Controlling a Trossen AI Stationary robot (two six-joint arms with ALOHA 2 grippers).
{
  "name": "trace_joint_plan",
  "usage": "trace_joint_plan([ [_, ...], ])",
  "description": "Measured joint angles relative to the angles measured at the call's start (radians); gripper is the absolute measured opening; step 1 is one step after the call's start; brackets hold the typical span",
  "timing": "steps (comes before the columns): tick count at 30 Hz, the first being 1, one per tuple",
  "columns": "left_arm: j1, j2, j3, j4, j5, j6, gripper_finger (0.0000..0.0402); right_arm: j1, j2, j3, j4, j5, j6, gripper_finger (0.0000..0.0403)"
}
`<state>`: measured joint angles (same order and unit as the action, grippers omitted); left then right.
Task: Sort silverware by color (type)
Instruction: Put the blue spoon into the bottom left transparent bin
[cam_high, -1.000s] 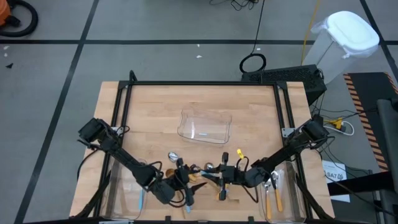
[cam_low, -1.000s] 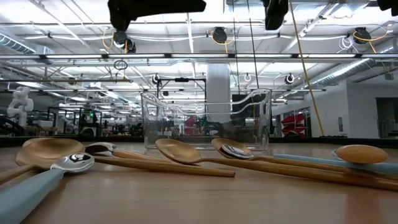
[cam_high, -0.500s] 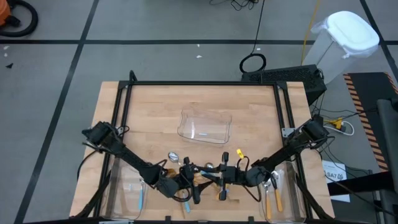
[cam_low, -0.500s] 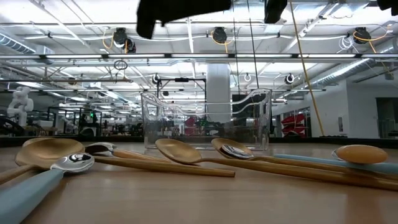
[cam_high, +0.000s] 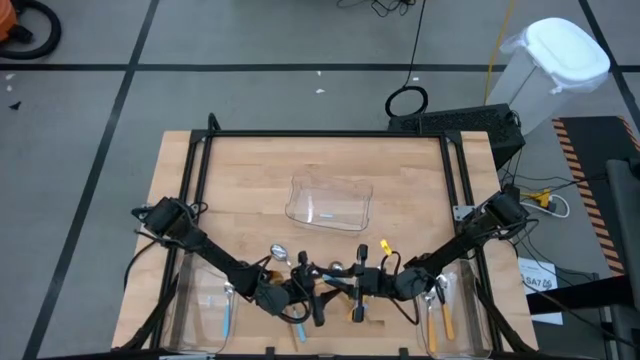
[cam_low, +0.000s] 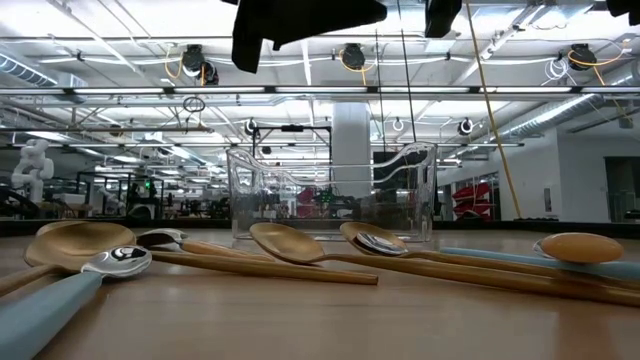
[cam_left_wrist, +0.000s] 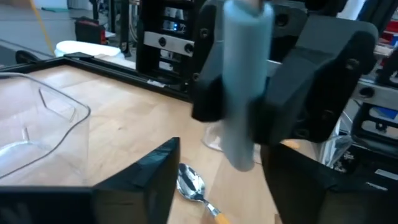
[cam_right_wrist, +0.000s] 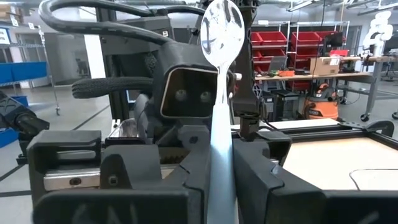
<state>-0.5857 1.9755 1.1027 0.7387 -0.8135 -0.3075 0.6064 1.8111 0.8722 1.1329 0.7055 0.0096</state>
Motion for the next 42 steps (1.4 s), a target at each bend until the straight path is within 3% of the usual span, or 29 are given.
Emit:
trace_joint_plan([
  [12,-0.003,0.000,0.000,0.011,0.011,0.041,0.0050,0.001,-0.001,0.000,-0.027,-0.002,-0.016,0.0045],
  [17,-0.011,0.001,-0.002,0.008,0.003,0.064,0.0037,0.004,-0.003,0.000,-0.038,-0.008,-0.007,0.0056],
  [25,-0.021,-0.039,0.000,-0.094,0.022,0.043,0.0033,0.013,0.000,-0.001,-0.053,0.003,0.012,0.0114],
  [30,-0.038,-0.108,0.000,-0.272,0.035,-0.015,0.0033,0.016,0.000,-0.001,-0.053,0.005,0.008,0.0143],
  [42,-0.116,-0.354,0.000,-0.978,0.110,-0.390,0.0033,0.053,-0.090,-0.001,-0.196,0.005,0.008,0.0161],
])
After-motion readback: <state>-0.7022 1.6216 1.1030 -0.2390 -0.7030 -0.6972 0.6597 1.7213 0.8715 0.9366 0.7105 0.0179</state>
